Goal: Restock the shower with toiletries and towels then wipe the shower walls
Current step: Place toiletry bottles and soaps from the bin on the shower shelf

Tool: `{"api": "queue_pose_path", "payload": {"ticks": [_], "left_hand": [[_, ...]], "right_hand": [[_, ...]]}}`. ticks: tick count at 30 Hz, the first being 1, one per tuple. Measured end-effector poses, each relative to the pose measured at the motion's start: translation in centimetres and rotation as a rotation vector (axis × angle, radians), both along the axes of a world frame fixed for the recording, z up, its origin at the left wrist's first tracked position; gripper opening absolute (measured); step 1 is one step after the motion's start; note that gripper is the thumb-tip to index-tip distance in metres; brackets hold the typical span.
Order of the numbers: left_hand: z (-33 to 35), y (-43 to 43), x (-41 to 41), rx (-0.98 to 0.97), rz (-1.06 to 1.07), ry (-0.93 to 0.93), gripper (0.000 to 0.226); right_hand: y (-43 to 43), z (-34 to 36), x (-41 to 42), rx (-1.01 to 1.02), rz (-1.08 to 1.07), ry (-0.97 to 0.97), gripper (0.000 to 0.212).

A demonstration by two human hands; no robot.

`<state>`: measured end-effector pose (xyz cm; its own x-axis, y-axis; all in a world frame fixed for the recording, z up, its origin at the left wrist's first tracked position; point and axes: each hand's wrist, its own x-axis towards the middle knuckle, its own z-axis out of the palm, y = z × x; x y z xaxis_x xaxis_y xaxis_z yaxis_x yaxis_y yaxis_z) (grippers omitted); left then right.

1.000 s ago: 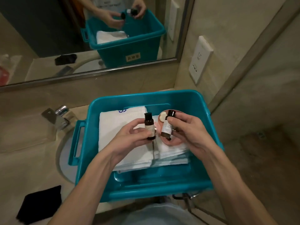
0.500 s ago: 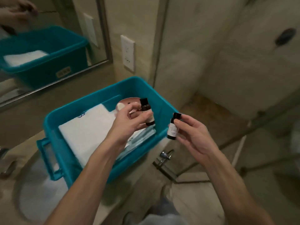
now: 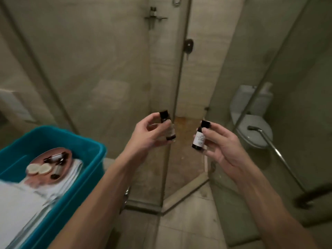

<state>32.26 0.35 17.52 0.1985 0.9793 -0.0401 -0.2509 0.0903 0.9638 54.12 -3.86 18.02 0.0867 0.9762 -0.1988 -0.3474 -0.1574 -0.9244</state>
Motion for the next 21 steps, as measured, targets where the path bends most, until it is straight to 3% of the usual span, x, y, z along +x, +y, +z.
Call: {"api": "queue_pose_path", "payload": {"ticks": [6, 11, 17, 21], "left_hand": [[1.0, 3.1, 13.1, -0.049, -0.06, -0.033, 0.023], [1.5, 5.5, 21.9, -0.003, -0.16, 0.069, 0.026], [2.5, 8.8, 26.8, 0.023, -0.164, 0.108, 0.034], [2.5, 12.6, 27.5, 0.025, -0.142, 0.096, 0.026]], "right_hand": [[-0.3, 0.9, 13.2, -0.003, -0.029, -0.127, 0.044], [1.1, 1.5, 22.0, 0.028, -0.12, -0.15, 0.032], [5.8, 3.2, 24.6, 0.042, -0.163, -0.128, 0.017], [10.8, 3.9, 24.0, 0.072, -0.147, -0.115, 0.014]]}}
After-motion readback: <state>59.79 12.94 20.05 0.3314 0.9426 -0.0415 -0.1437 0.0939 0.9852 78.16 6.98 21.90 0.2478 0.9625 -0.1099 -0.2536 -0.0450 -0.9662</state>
